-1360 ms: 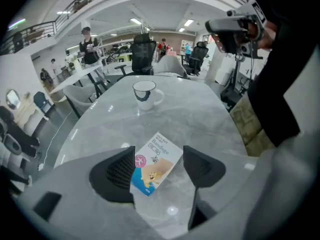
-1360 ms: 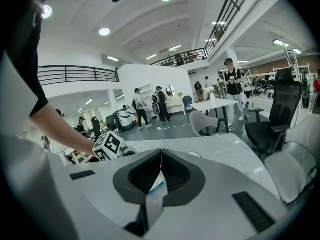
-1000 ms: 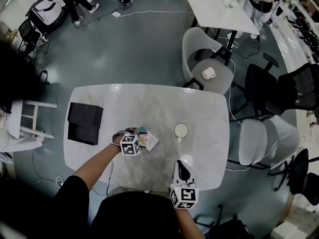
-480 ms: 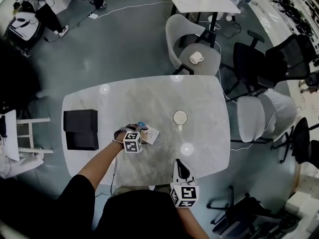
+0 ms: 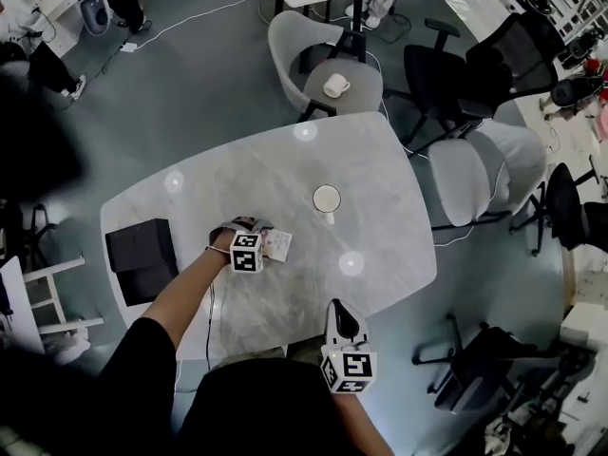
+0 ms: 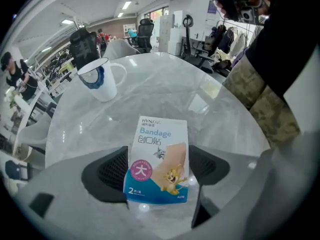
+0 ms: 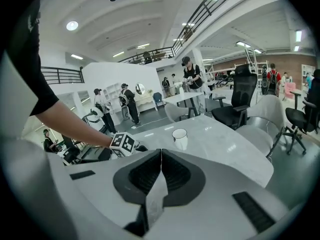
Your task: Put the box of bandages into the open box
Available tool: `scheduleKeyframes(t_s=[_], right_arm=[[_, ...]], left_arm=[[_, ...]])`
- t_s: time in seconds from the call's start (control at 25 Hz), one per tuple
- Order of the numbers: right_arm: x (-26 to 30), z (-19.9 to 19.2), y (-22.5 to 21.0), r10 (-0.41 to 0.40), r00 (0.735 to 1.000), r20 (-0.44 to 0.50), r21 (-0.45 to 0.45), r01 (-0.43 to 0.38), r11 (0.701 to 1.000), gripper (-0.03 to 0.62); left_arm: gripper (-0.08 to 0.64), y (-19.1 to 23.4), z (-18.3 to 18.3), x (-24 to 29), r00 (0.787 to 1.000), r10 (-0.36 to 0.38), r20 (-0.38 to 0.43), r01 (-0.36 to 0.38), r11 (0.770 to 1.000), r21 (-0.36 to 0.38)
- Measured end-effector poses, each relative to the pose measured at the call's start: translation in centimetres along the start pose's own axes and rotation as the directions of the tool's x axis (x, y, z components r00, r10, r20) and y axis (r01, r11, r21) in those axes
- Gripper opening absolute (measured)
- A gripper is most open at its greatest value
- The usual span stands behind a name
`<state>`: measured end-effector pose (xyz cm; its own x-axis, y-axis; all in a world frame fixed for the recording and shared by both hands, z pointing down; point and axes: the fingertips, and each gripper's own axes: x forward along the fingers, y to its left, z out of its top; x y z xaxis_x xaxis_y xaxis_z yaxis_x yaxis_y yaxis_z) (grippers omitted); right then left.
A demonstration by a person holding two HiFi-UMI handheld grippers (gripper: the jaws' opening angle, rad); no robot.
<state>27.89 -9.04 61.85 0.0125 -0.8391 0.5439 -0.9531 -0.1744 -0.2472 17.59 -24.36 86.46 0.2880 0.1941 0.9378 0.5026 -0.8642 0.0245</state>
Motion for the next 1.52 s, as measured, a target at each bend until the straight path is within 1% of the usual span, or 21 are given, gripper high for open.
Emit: scheduleKeyframes(t_s=[0.12, 0.32, 0.52, 0.64, 0.76, 0.84, 0.92, 1.0, 1.12, 1.32, 1.44, 1.52], right_arm=[[-0.8, -0.8, -0.1, -0.033, 0.999, -0.002, 0.018, 0.033, 0.999, 0.012], [-1.9, -1.6, -0.3, -0.066, 0.998, -0.002, 0.029, 0.066, 0.997, 0.012], [-2.4, -2.1, -0.5, -0.094, 0.996, -0.006, 0.054, 0.094, 0.994, 0.012], [-2.6, -2.7, -0.6, -0.103, 0.995, -0.016, 0.056, 0.104, 0.993, 0.012], [-3.1, -2.9, -0.9, -0.107, 0.994, -0.026, 0.054, 0.109, 0.993, 0.012], [-3.2, -2.9, -0.8, -0.108, 0.994, -0.023, 0.058, 0.109, 0.992, 0.012], [-3.3, -2.7, -0.3, -0.104, 0.994, -0.014, 0.071, 0.105, 0.992, 0.012], [-3.5, -2.5, 0.5, -0.094, 0.996, -0.003, 0.077, 0.094, 0.993, 0.012], [-3.5, -2.0, 2.1, -0.069, 0.998, 0.009, 0.047, 0.068, 0.997, 0.012], [-3.5, -2.0, 7.4, -0.025, 0.999, 0.037, -0.004, 0.025, 1.0, 0.012], [-3.9, -1.4, 10.0, 0.009, 0.998, 0.067, -0.043, -0.007, 0.999, 0.012], [-4.5, -1.9, 11.2, 0.01, 0.997, 0.07, -0.054, -0.006, 0.999, 0.012]], left_arm=[[0.382, -0.3, 0.7, 0.2, 1.0, -0.016, 0.002, 0.016, 1.0, 0.0], [0.4, -0.1, 0.9, 0.9, 1.0, 0.0, -0.02, 0.001, 0.999, 0.042], [0.41, -0.2, 0.6, 1.5, 0.999, -0.034, -0.038, 0.036, 0.999, 0.035], [0.413, -0.1, 0.3, 2.1, 0.997, -0.016, -0.069, 0.022, 0.996, 0.088], [0.413, -0.2, 0.7, 2.3, 0.997, -0.005, -0.076, 0.011, 0.996, 0.091], [0.413, -0.3, 0.9, 2.5, 0.998, -0.021, -0.065, 0.024, 0.998, 0.052], [0.413, -0.6, 1.3, 2.0, 0.999, -0.043, -0.031, 0.042, 0.999, -0.03], [0.413, -0.8, 1.5, 0.8, 0.999, -0.036, 0.006, 0.036, 0.995, -0.092], [0.411, -1.3, 1.1, -1.0, 1.0, -0.01, 0.024, 0.012, 0.993, -0.114], [0.411, -4.4, -2.1, -4.9, 0.998, 0.029, 0.05, -0.023, 0.993, -0.117], [0.411, -6.6, -3.8, -8.1, 0.996, 0.048, 0.069, -0.037, 0.988, -0.152], [0.41, -8.6, -4.9, -9.8, 0.995, 0.058, 0.084, -0.041, 0.982, -0.184]])
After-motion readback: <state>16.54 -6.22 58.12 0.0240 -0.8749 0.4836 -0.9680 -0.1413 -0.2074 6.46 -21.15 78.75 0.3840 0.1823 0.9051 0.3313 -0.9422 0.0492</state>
